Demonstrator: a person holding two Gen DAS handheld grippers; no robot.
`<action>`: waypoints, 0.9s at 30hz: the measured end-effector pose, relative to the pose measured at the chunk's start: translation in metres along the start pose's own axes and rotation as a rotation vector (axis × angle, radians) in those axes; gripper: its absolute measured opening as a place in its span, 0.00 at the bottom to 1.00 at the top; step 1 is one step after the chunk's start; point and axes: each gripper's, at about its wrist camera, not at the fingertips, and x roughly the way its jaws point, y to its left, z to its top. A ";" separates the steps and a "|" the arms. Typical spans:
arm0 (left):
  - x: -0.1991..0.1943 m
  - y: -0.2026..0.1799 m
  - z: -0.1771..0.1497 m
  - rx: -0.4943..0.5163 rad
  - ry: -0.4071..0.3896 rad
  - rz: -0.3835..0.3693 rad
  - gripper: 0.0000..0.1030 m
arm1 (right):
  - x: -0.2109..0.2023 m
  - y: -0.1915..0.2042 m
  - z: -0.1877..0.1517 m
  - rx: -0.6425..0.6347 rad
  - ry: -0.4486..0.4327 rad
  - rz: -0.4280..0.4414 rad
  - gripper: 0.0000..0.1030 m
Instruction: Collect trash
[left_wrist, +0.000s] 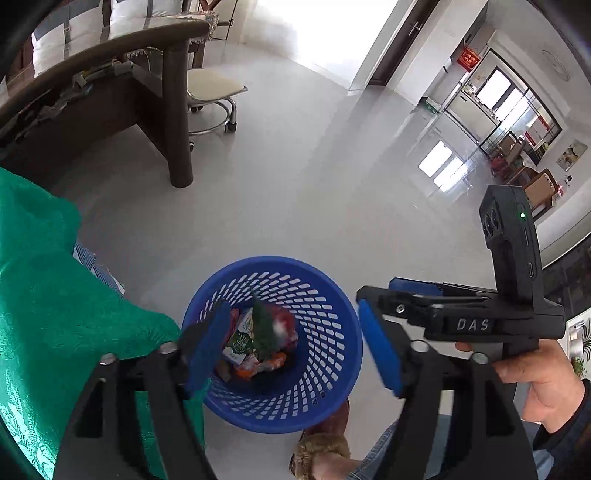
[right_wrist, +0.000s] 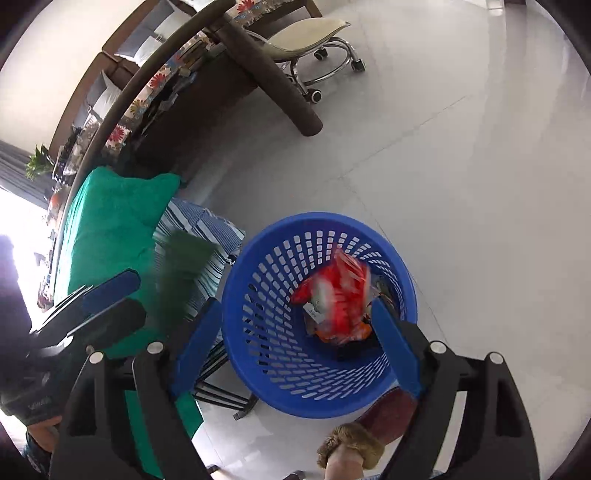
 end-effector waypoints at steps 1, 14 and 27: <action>-0.002 0.000 0.001 -0.002 -0.009 0.004 0.79 | -0.004 0.000 0.001 0.007 -0.012 -0.005 0.81; -0.116 -0.052 -0.048 0.118 -0.199 0.158 0.95 | -0.115 0.045 -0.043 -0.035 -0.319 -0.223 0.96; -0.169 -0.056 -0.107 0.105 -0.185 0.340 0.95 | -0.150 0.092 -0.150 -0.083 -0.311 -0.353 0.96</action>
